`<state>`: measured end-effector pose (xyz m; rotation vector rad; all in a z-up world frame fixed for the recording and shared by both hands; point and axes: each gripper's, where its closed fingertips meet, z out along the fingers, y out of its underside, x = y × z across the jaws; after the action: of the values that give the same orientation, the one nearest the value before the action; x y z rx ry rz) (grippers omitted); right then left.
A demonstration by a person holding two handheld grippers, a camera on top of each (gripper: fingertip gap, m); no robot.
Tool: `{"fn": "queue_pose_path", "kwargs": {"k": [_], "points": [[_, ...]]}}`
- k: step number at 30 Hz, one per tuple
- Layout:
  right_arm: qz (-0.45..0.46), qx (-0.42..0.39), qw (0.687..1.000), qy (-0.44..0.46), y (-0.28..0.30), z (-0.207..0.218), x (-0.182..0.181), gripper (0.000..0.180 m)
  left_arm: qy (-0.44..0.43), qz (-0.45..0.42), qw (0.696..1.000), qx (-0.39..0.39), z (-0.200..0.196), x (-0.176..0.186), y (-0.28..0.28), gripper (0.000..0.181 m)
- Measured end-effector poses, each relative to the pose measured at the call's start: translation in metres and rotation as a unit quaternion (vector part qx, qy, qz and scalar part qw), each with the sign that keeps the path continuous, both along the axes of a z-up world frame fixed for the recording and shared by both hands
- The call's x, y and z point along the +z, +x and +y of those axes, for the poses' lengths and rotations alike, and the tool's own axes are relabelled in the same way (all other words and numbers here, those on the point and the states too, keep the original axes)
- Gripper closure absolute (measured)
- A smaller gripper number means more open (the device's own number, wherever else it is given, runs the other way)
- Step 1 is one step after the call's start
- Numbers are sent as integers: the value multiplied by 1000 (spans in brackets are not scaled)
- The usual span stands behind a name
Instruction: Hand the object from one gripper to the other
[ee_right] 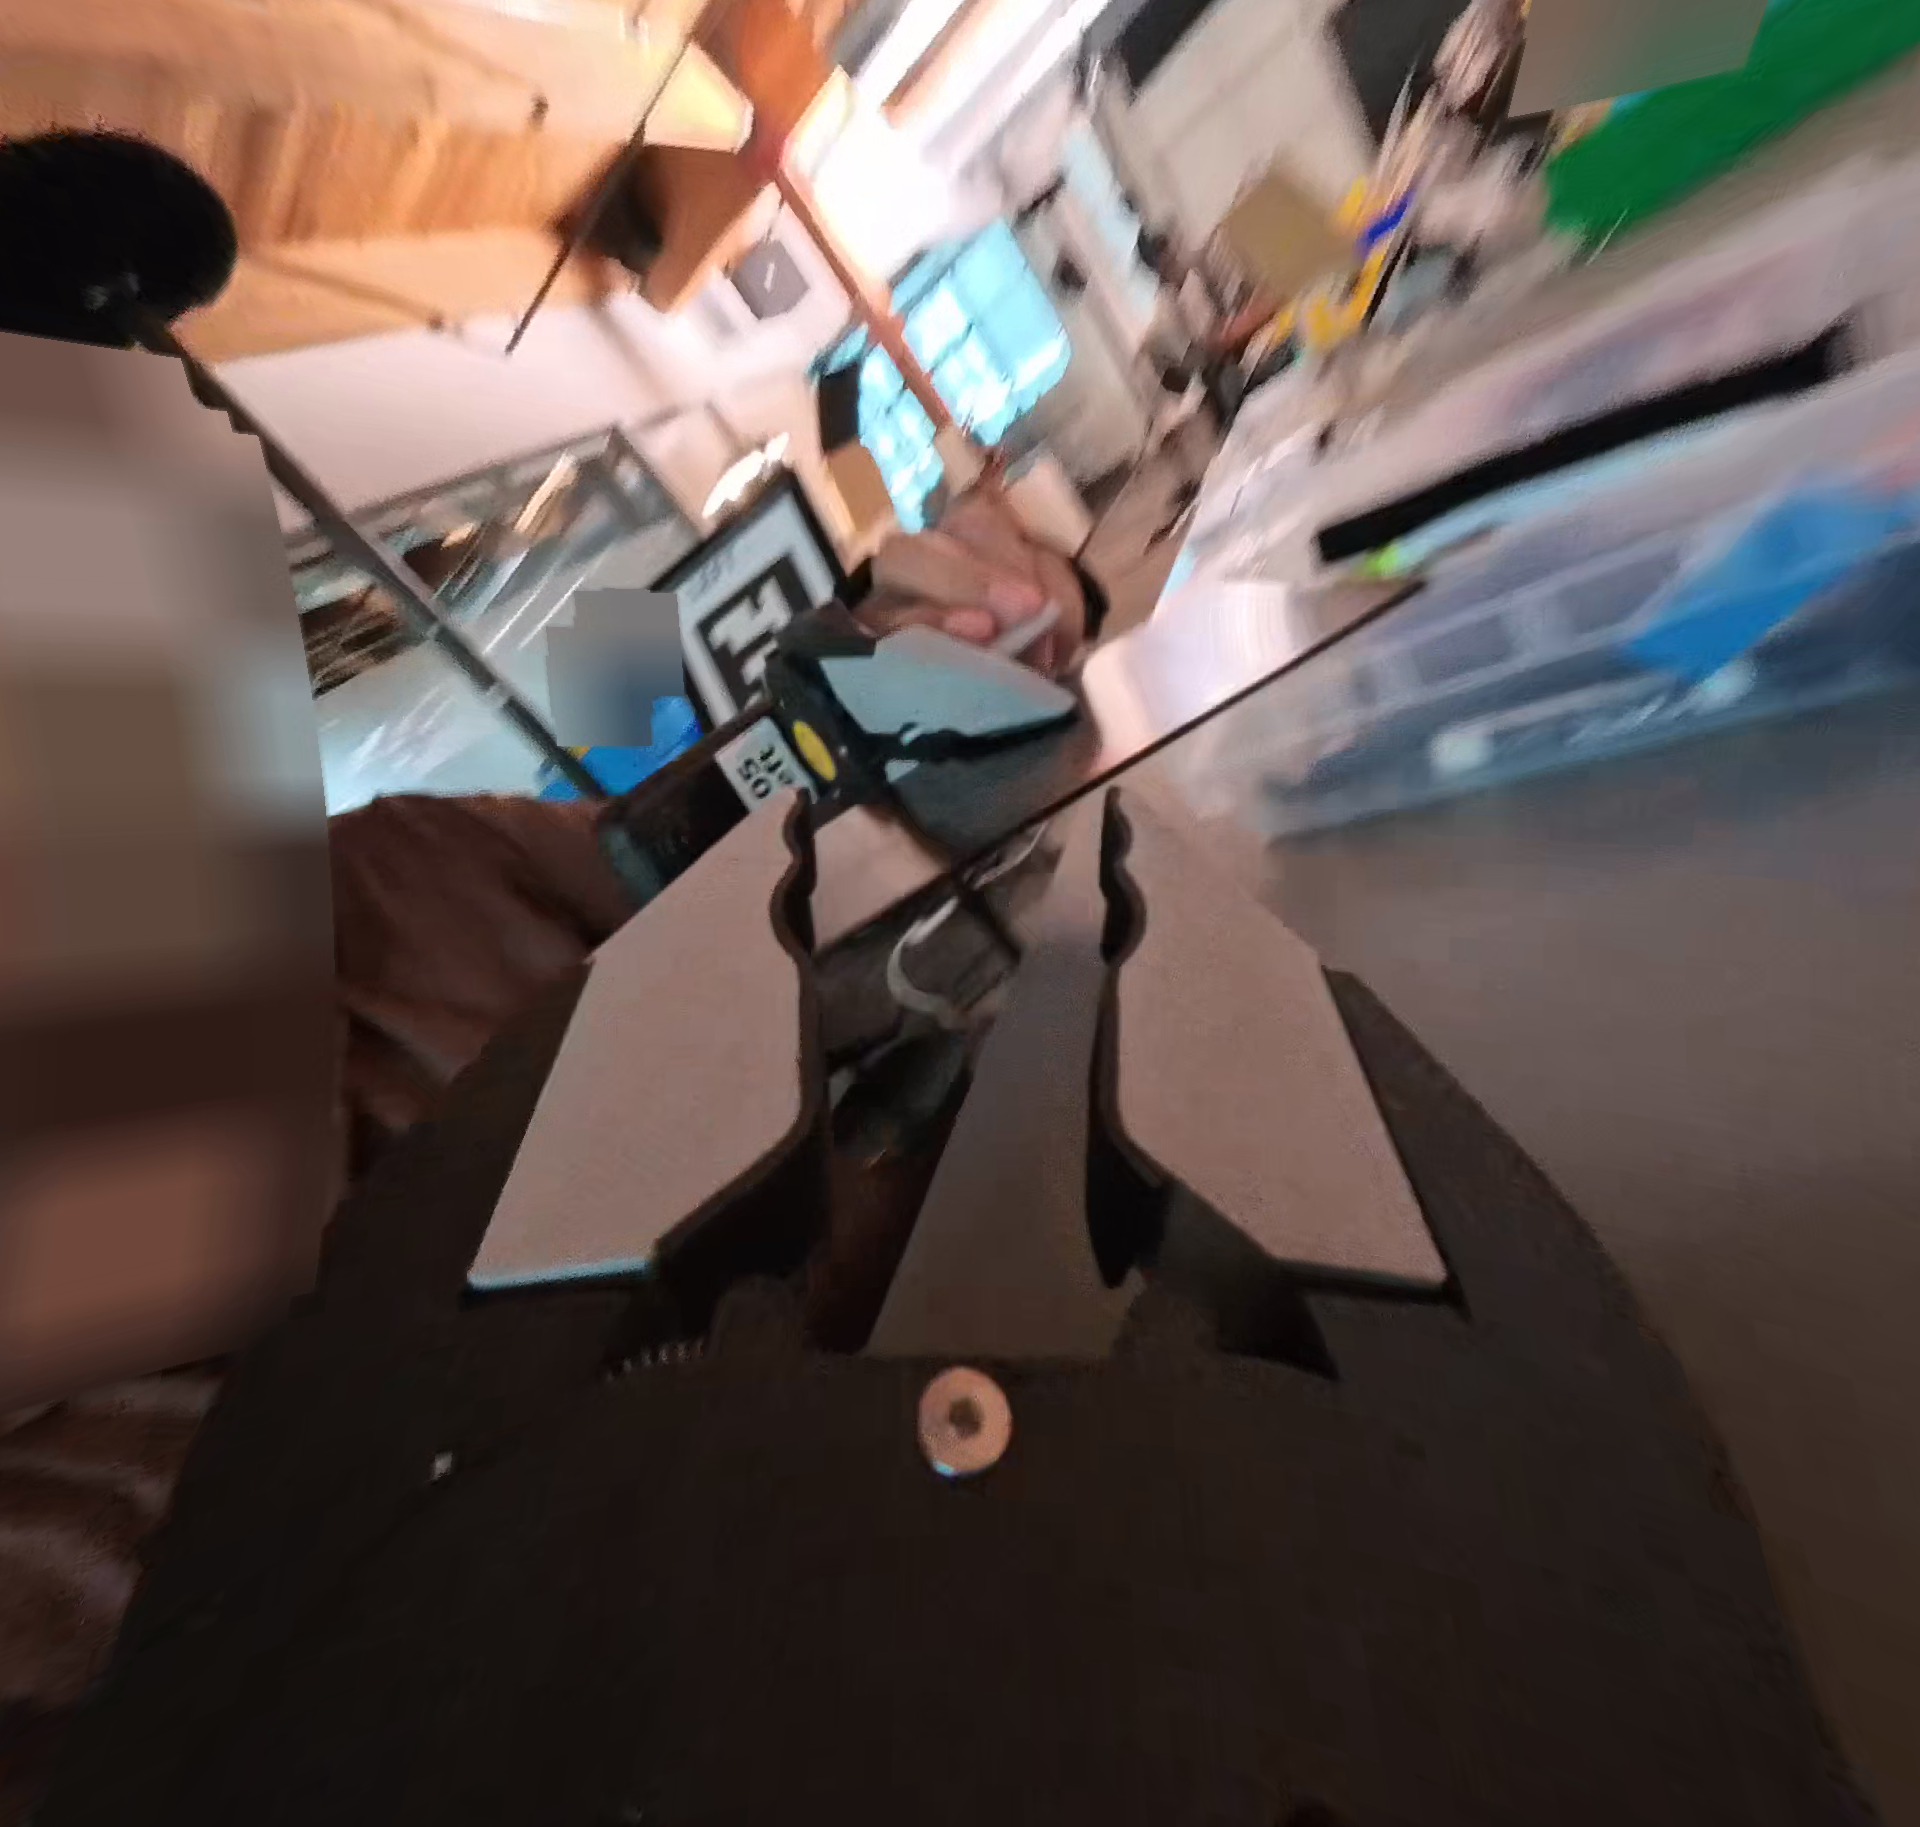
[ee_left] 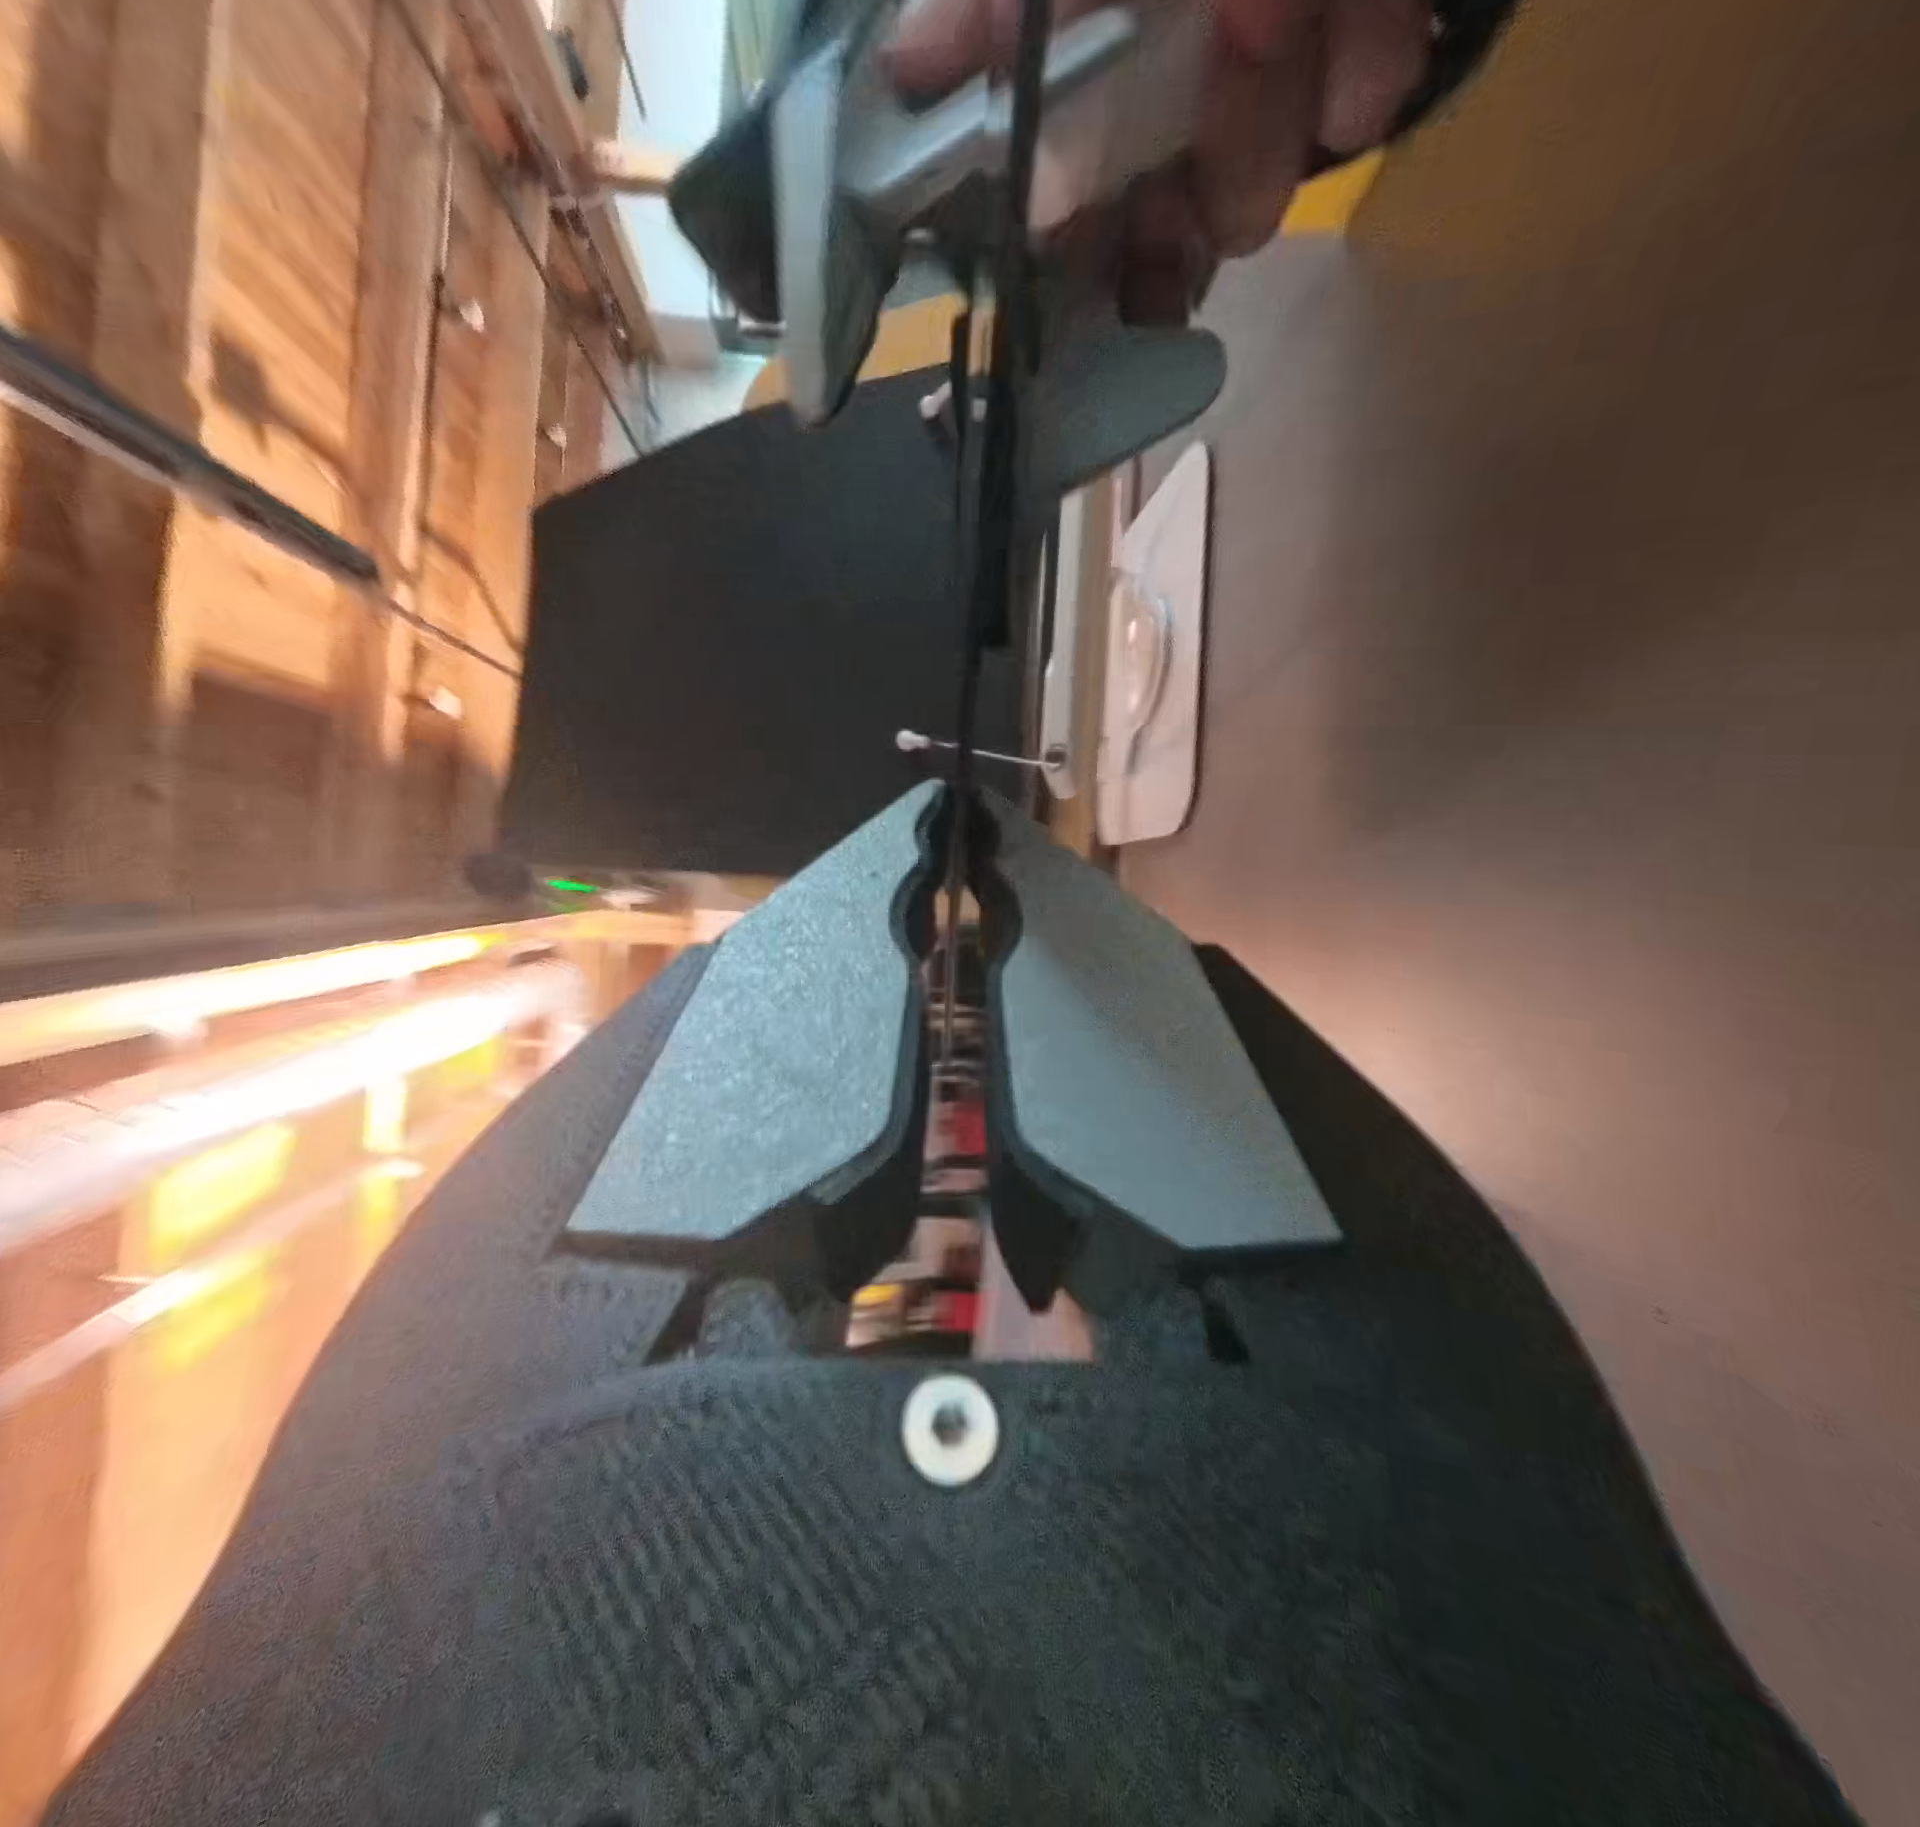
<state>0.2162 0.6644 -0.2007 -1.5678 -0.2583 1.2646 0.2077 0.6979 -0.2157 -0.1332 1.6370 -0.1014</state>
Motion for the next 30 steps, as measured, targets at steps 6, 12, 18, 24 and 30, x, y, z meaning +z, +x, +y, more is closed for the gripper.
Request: {"fn": "queue_pose_path", "kwargs": {"k": [6, 12, 18, 24, 30], "points": [[-14, -73, 985, 154, 22, -23, 47, 124, -291, 54, 954, -50, 0, 10, -2, 181], [-127, -61, 973, 182, -11, -22, 34, 117, -481, 180, 845, -151, -41, 0, -7, 181], [-210, -53, 961, 171, -28, -16, 10, 176, -529, 234, 803, -146, -49, -17, 1, 181], [-345, -221, 905, 117, 23, 12, -10, 180, -550, 144, 821, -45, -6, -12, 17, 144], [-552, -280, 784, 49, 49, 29, -54, 180, -460, 95, 882, 31, 24, 10, 8, 128]]}}
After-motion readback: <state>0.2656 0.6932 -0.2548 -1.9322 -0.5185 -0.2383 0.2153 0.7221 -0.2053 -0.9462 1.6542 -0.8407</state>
